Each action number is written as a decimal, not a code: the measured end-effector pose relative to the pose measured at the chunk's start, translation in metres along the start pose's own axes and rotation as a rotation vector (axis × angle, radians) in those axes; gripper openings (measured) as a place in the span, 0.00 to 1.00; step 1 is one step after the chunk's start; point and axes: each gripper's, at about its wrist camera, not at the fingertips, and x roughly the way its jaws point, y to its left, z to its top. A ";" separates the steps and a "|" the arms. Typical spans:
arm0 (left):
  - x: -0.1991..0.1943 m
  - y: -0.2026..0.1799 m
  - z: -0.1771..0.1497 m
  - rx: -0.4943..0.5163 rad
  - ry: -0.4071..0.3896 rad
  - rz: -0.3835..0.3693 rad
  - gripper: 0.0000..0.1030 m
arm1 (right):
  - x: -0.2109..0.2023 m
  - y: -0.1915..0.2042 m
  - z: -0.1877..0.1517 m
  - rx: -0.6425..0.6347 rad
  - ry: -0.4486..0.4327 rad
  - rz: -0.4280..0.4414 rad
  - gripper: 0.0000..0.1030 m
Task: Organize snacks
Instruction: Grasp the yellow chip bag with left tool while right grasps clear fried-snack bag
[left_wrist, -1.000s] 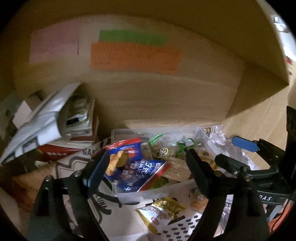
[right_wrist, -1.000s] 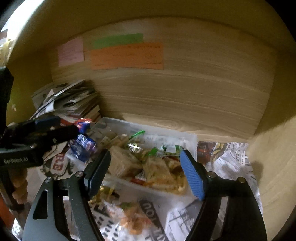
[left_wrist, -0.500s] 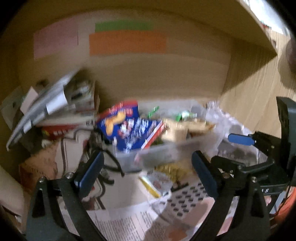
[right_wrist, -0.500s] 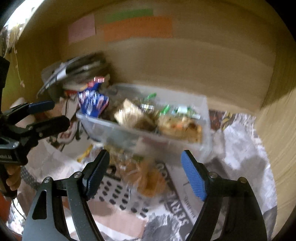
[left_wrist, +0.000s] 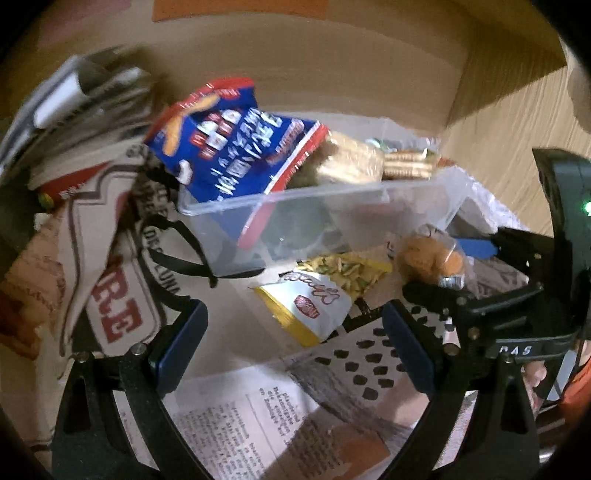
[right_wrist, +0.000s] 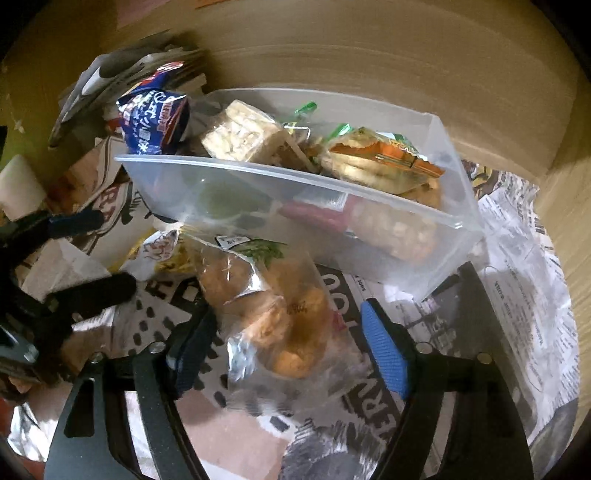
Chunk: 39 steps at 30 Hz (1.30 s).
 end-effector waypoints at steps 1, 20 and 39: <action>0.004 -0.002 0.001 0.007 0.008 -0.003 0.94 | 0.000 0.000 0.000 -0.002 0.002 0.007 0.61; 0.070 -0.034 0.026 0.033 0.092 0.011 0.86 | -0.030 -0.021 -0.009 0.041 -0.073 0.006 0.47; 0.019 -0.030 0.014 -0.012 -0.005 -0.020 0.23 | -0.056 -0.012 -0.012 0.039 -0.162 0.007 0.47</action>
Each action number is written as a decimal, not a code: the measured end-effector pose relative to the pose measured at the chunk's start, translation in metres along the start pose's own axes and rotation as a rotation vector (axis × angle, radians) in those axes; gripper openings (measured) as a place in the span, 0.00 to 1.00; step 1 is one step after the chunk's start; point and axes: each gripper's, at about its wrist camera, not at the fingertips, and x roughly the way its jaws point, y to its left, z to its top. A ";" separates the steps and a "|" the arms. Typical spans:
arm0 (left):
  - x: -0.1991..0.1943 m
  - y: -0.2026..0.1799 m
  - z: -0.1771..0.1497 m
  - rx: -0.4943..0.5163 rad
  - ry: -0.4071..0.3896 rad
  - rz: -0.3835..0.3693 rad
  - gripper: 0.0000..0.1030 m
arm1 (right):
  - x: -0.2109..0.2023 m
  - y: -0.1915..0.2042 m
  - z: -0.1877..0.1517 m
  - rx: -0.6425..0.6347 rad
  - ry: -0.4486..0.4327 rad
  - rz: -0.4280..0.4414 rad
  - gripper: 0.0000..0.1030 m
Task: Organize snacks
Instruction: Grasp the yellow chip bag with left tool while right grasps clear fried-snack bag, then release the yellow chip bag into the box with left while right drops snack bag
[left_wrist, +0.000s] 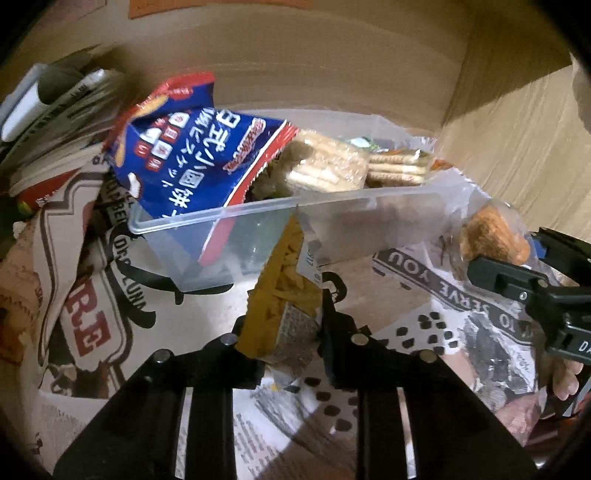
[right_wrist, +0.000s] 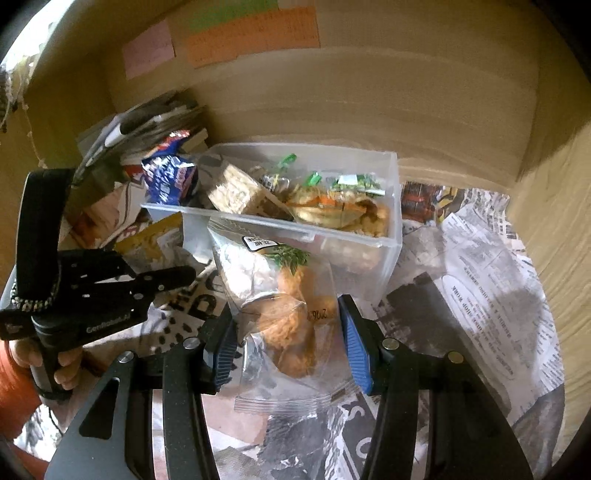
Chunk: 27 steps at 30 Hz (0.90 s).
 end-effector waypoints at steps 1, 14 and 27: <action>-0.006 -0.001 0.000 -0.003 -0.012 -0.005 0.23 | -0.002 0.001 0.000 -0.002 -0.006 0.000 0.47; -0.079 -0.001 0.029 0.012 -0.175 -0.041 0.23 | -0.038 0.004 0.024 -0.012 -0.125 -0.014 0.47; -0.094 -0.011 0.080 0.029 -0.283 -0.058 0.23 | -0.050 -0.010 0.060 -0.017 -0.222 -0.044 0.47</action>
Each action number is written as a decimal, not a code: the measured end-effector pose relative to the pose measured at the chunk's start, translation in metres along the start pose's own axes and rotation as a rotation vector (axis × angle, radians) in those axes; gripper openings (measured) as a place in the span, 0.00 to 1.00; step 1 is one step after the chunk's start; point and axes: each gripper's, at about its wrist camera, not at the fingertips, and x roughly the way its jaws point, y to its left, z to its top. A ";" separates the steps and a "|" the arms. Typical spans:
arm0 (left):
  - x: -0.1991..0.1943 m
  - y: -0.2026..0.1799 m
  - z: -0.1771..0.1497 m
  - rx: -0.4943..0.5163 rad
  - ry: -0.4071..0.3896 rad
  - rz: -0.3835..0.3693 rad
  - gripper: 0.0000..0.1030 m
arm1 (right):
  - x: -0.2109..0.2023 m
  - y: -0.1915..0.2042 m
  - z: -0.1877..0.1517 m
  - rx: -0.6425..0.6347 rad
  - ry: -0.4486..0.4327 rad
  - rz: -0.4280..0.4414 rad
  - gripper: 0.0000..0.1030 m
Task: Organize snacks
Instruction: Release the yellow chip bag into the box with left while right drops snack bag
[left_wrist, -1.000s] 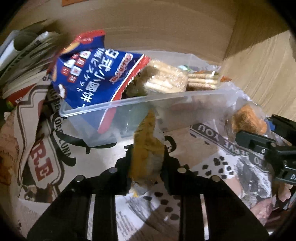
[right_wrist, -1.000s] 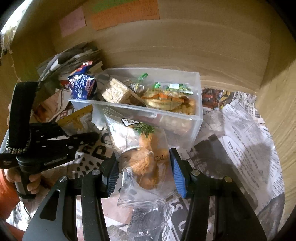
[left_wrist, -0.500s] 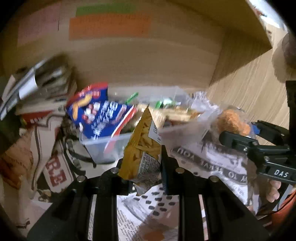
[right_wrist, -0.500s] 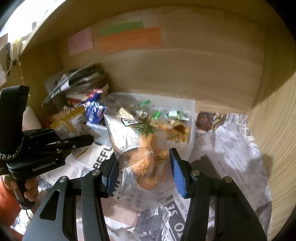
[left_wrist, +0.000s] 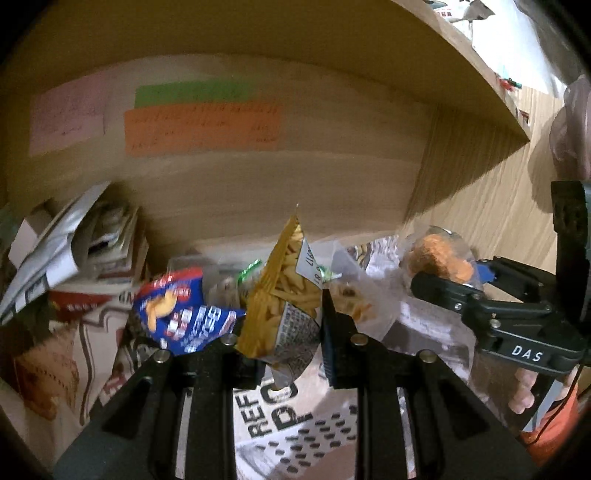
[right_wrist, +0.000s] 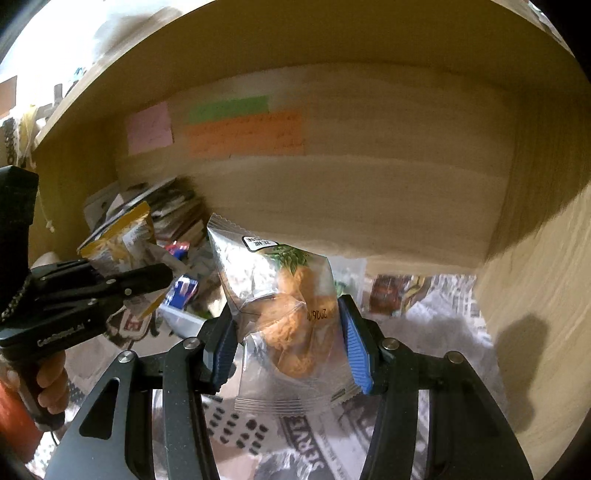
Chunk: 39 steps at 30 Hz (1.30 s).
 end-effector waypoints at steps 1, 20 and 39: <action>0.002 0.000 0.004 0.002 -0.005 0.001 0.23 | 0.002 -0.001 0.003 -0.001 -0.004 0.000 0.47; 0.086 -0.002 0.021 -0.012 0.089 0.009 0.23 | 0.076 -0.020 0.023 0.003 0.080 -0.017 0.47; 0.085 0.012 0.021 -0.039 0.059 0.034 0.51 | 0.092 -0.012 0.020 -0.040 0.129 -0.027 0.54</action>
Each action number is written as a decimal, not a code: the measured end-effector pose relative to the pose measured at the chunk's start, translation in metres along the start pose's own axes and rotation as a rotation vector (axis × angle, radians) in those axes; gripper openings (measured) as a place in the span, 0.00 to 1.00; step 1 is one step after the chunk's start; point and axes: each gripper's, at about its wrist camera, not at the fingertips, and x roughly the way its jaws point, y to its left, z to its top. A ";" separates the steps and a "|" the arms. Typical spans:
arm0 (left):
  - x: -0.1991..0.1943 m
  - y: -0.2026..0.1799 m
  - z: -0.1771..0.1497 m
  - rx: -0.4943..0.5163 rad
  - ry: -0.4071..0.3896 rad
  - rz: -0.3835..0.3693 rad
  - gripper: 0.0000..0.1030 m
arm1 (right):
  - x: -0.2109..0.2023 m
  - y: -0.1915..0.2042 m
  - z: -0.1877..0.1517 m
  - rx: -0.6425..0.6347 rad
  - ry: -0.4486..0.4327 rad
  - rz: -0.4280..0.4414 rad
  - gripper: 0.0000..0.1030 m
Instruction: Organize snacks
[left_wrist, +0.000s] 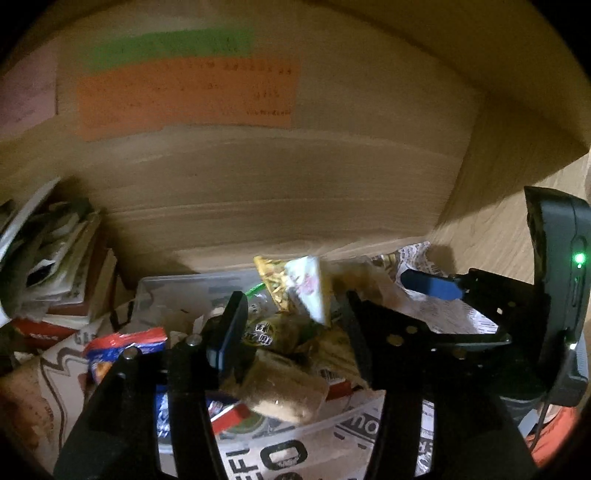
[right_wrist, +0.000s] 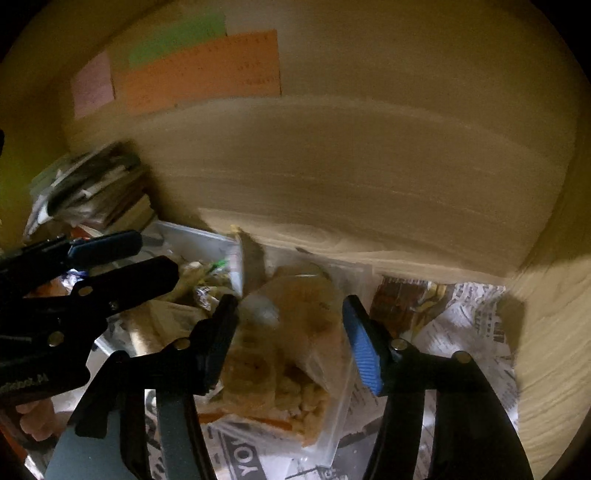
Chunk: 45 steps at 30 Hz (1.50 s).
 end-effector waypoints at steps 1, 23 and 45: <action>-0.005 0.000 -0.001 0.000 -0.005 0.000 0.51 | -0.005 0.001 0.000 0.001 -0.008 0.005 0.54; -0.200 -0.019 -0.036 0.025 -0.359 0.072 0.59 | -0.176 0.046 -0.022 0.023 -0.350 0.078 0.56; -0.266 -0.028 -0.065 0.045 -0.474 0.151 1.00 | -0.229 0.077 -0.054 0.028 -0.485 -0.046 1.00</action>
